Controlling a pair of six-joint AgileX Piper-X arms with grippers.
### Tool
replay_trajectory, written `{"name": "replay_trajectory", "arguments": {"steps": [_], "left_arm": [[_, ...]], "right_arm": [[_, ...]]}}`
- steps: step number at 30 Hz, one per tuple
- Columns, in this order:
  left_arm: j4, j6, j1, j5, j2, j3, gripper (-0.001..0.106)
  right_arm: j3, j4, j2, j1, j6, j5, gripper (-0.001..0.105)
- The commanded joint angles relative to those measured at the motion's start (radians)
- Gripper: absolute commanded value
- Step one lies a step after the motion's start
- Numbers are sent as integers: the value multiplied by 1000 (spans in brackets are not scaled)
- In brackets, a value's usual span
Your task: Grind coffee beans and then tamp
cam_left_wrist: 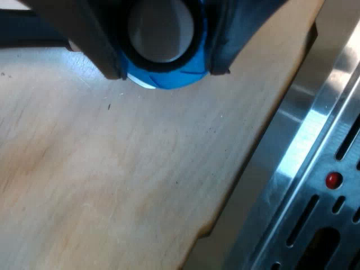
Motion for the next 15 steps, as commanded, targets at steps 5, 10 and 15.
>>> {"name": "replay_trajectory", "arguments": {"steps": [5, 10, 15], "left_arm": [[-14, 6, -2, -11, -3, 6, 0], [-19, 6, -2, -13, -3, 32, 0], [-49, 6, -2, -19, -3, 66, 0]], "right_arm": [[3, -8, -3, -4, -11, -9, 70], [3, -8, -3, -4, -12, -9, 70], [3, -8, -3, -4, -10, -9, 70]]}}
